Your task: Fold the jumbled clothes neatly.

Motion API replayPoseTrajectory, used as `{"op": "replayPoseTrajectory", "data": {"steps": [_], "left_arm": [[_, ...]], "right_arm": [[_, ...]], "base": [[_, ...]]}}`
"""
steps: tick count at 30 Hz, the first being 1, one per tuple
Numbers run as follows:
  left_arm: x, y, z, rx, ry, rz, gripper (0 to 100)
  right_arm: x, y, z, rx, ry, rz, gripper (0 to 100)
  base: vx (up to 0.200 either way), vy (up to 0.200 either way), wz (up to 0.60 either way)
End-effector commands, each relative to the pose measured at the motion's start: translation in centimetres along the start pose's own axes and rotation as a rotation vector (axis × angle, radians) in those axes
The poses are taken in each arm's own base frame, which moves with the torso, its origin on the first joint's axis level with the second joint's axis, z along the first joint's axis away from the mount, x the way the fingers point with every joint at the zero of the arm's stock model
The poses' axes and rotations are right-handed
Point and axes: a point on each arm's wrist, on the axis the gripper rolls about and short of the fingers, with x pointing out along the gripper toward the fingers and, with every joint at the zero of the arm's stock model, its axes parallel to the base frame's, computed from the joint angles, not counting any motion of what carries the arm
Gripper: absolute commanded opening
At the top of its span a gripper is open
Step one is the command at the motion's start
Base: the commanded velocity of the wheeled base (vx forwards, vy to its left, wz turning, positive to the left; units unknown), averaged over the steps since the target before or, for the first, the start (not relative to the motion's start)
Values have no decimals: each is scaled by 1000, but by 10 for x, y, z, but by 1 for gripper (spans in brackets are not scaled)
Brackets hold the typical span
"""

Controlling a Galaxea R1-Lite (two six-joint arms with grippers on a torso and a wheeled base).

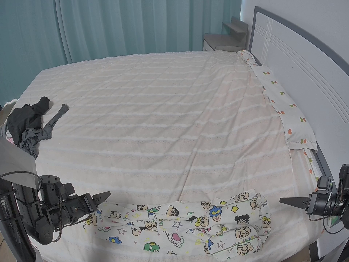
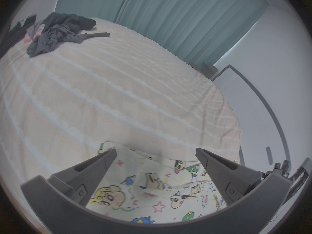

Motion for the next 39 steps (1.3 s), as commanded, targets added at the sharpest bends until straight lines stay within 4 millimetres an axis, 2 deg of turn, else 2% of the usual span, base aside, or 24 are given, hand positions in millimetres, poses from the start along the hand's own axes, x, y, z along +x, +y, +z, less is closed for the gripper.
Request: {"op": "replayPoseTrajectory", "data": {"steps": [1, 3, 5, 6, 7, 8, 9, 10, 13, 19, 26, 31, 36, 39], "left_arm": [[-4, -7, -3, -15, 17, -32, 100], [-3, -8, -6, -48, 34, -43, 100], [-3, -10, -5, -60, 30, -49, 100], [-3, -10, -5, -60, 30, -49, 100], [-4, -9, -5, -69, 31, -48, 100], [-3, -9, -5, -72, 29, -47, 100], [-3, -9, -5, -72, 29, -47, 100], [-4, -10, -4, -73, 26, -48, 100], [-6, -11, -3, -73, 16, -57, 100], [-6, -12, -3, -72, 20, -60, 100], [-5, -15, -5, -78, 27, -64, 100], [-5, -15, -5, -78, 27, -63, 100], [-4, -14, -6, -77, 28, -60, 100], [-5, -15, -6, -76, 26, -59, 100]], "right_arm": [[8, 1, 13, -18, -9, 20, 100], [24, 4, 28, -43, -6, 25, 100], [44, 7, 41, -72, -25, -48, 100], [44, 7, 41, -72, -25, -48, 100], [69, 13, 49, -92, -13, -116, 100], [78, 17, 50, -97, -6, -136, 100], [78, 17, 50, -97, -6, -136, 100], [88, 25, 50, -91, 22, -133, 100], [97, 33, 45, -83, 64, -99, 100], [111, 25, 41, -71, 87, -154, 100], [116, 28, 40, -85, 80, -179, 100], [120, 30, 45, -92, 68, -184, 100], [140, 31, 56, -109, 42, -235, 100], [149, 35, 57, -132, 28, -254, 100]], "base": [[200, 0, 0], [0, 0, 0], [0, 0, 0], [0, 0, 0], [0, 0, 0], [0, 0, 0], [0, 0, 0], [0, 0, 0], [0, 0, 0], [0, 0, 0], [-200, 0, 0], [-80, 0, 0], [0, 0, 0], [0, 0, 0]]}}
